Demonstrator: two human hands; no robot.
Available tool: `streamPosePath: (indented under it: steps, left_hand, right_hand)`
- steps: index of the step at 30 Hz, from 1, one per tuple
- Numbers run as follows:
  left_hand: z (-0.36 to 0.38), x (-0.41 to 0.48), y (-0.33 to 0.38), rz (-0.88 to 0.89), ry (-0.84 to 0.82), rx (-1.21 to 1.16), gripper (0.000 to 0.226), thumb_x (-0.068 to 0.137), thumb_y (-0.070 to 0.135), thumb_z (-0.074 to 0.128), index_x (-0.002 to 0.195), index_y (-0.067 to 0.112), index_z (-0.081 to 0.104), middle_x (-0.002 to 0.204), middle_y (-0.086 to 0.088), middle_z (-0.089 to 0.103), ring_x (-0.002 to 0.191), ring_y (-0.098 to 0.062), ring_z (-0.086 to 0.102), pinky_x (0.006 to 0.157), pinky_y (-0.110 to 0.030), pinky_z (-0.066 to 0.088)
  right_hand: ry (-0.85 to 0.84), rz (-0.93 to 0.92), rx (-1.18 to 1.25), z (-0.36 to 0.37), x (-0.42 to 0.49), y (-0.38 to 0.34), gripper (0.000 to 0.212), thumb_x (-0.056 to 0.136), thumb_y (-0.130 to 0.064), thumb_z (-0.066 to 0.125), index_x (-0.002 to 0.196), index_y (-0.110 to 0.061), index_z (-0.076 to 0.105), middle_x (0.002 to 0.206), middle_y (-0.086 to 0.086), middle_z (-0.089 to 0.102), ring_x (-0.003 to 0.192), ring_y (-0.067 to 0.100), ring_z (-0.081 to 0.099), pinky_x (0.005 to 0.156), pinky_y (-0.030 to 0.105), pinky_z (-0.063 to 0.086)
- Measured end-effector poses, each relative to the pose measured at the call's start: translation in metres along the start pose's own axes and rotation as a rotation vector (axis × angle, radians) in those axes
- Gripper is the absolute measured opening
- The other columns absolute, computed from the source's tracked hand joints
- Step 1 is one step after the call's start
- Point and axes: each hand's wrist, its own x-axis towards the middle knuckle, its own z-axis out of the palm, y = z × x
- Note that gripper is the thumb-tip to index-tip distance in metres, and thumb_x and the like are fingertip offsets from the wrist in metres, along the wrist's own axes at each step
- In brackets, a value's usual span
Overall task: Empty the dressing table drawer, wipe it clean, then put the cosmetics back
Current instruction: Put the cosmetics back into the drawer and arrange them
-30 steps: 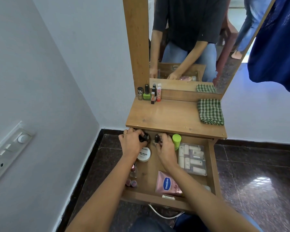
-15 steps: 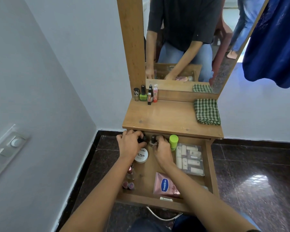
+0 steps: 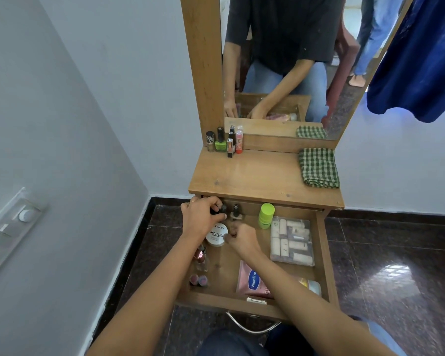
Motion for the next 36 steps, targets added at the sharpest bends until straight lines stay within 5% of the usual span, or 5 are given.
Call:
streamPosePath:
  steps: [10,14,21,25,36]
  left_hand:
    - [0.001,0.003,-0.006,0.092,-0.034,0.125,0.021,0.074,0.041,0.072,0.09,0.033,0.062,0.08,0.018,0.063,0.092,-0.009,0.048,0.077,-0.031,0.021]
    - [0.002,0.003,-0.006,0.136,-0.037,0.216,0.021,0.075,0.043,0.07,0.093,0.033,0.064,0.087,0.016,0.063,0.097,-0.011,0.047,0.077,-0.03,0.02]
    - [0.004,0.004,-0.011,0.196,-0.045,0.402,0.028,0.077,0.045,0.067,0.102,0.031,0.067,0.104,0.01,0.061,0.106,-0.014,0.047,0.084,-0.032,0.024]
    - [0.001,0.006,-0.014,0.2,-0.036,0.366,0.027,0.076,0.044,0.068,0.1,0.031,0.064,0.097,0.011,0.062,0.102,-0.014,0.049,0.082,-0.031,0.023]
    - [-0.002,0.007,-0.016,0.175,-0.034,0.287,0.029,0.076,0.041,0.071,0.101,0.03,0.062,0.098,0.014,0.064,0.104,-0.011,0.05,0.084,-0.031,0.025]
  right_hand:
    - [-0.04,0.052,0.025,0.007,0.002,0.006,0.025,0.077,-0.007,0.068,0.102,-0.007,0.064,0.082,0.006,0.063,0.076,0.014,0.056,0.058,0.012,0.039]
    - [0.047,0.049,0.052,0.004,0.004,0.007,0.023,0.078,-0.009,0.068,0.101,-0.006,0.063,0.088,0.009,0.067,0.082,0.017,0.059,0.071,0.025,0.045]
    - [0.078,0.082,0.106,0.004,0.01,0.0,0.03,0.085,-0.006,0.06,0.114,-0.004,0.066,0.107,0.01,0.071,0.097,0.014,0.063,0.07,0.006,0.033]
    - [0.089,0.155,0.161,0.01,0.015,-0.003,0.031,0.086,-0.007,0.059,0.116,-0.005,0.066,0.113,0.009,0.07,0.109,0.018,0.063,0.082,0.011,0.037]
    - [0.12,0.18,0.189,0.008,0.011,-0.005,0.029,0.084,-0.001,0.056,0.11,-0.004,0.068,0.105,0.01,0.071,0.102,0.02,0.064,0.082,0.017,0.04]
